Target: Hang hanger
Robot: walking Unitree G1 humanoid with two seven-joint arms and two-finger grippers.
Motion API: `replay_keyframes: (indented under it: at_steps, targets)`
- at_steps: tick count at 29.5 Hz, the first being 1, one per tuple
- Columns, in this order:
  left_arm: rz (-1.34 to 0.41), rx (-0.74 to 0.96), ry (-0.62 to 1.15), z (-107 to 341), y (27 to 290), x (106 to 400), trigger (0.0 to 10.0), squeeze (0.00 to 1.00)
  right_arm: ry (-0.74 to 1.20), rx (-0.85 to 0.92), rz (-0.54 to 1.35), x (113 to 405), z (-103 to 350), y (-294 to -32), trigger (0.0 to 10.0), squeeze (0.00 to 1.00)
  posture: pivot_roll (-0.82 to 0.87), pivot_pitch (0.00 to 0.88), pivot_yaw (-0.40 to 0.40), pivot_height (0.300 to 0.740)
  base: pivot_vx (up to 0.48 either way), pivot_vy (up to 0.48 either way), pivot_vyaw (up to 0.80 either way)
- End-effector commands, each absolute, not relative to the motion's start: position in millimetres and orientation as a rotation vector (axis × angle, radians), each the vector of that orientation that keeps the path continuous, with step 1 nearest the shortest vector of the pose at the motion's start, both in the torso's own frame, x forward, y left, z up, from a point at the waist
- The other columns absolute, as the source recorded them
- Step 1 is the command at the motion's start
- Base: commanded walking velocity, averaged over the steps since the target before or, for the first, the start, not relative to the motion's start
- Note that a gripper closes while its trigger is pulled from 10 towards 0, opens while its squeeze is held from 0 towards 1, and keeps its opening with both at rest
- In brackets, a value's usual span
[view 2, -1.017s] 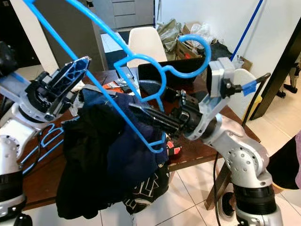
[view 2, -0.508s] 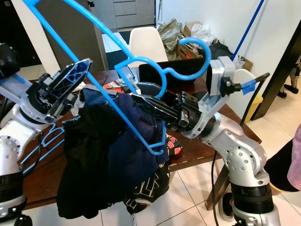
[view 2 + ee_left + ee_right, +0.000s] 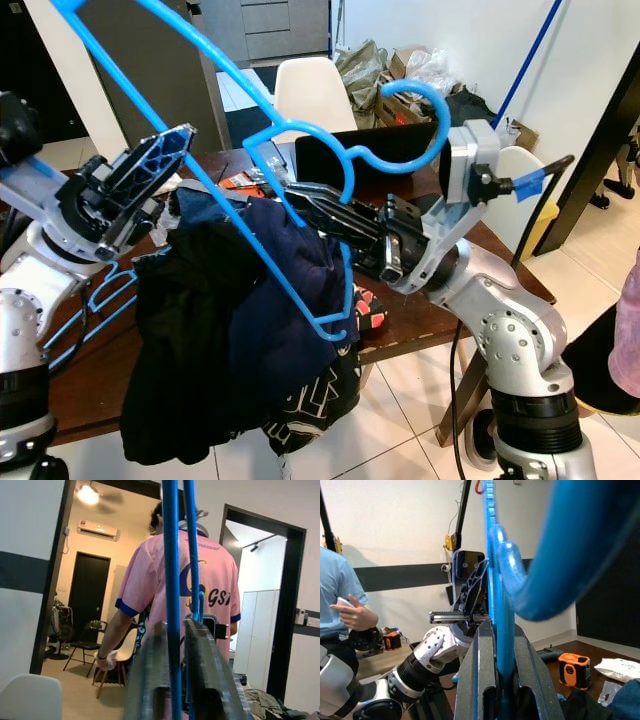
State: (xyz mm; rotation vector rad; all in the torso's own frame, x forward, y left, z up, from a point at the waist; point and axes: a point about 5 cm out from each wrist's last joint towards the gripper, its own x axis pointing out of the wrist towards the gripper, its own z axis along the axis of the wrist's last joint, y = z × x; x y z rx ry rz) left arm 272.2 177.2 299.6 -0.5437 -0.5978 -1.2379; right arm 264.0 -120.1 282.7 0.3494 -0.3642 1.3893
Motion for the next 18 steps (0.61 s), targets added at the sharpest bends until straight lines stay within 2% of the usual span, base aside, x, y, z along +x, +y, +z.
replay_keyframes:
  at_steps: [1, 4, 10, 12, 13, 15, 18]
  targets:
    - [-1.224, -0.575, -0.562, 291.9, 177.1, 274.8, 10.0, 1.0, -0.379, 0.335, 1.372, 265.8, 285.1, -122.0, 0.0, 0.0, 0.01, 0.0, 0.029, 0.74, 0.0, 0.0, 0.0]
    - [-1.208, -0.582, -0.53, 286.8, 177.3, 277.1, 10.0, 1.0, -0.377, 0.332, 1.355, 267.7, 284.2, -123.8, 0.0, 0.0, 0.01, 0.0, 0.029, 0.74, 0.0, 0.0, 0.0]
    - [-1.121, -0.586, -0.448, 264.0, 189.7, 278.4, 10.0, 1.0, -0.332, 0.303, 1.225, 281.2, 271.1, -147.9, 0.0, 0.0, 0.02, 0.0, 0.023, 0.74, 0.0, 0.0, 0.0]
    - [-1.121, -0.586, -0.448, 264.0, 189.7, 278.4, 10.0, 1.0, -0.332, 0.303, 1.225, 281.2, 271.1, -147.9, 0.0, 0.0, 0.02, 0.0, 0.023, 0.74, 0.0, 0.0, 0.0]
    - [-1.093, -0.59, -0.414, 255.1, 193.1, 277.9, 10.0, 1.0, -0.314, 0.294, 1.177, 284.8, 266.0, -158.3, 0.0, 0.0, 0.02, 0.0, 0.022, 0.74, 0.0, 0.0, 0.0]
    - [-1.093, -0.59, -0.414, 255.1, 193.1, 277.9, 10.0, 1.0, -0.314, 0.294, 1.177, 284.8, 266.0, -158.3, 0.0, 0.0, 0.02, 0.0, 0.022, 0.74, 0.0, 0.0, 0.0]
    - [-1.039, -0.588, -0.33, 233.5, 198.0, 274.5, 10.0, 1.0, -0.251, 0.247, 1.084, 289.4, 251.3, -181.3, 0.0, 0.0, 0.03, 0.0, 0.023, 0.74, 0.0, 0.0, 0.0]
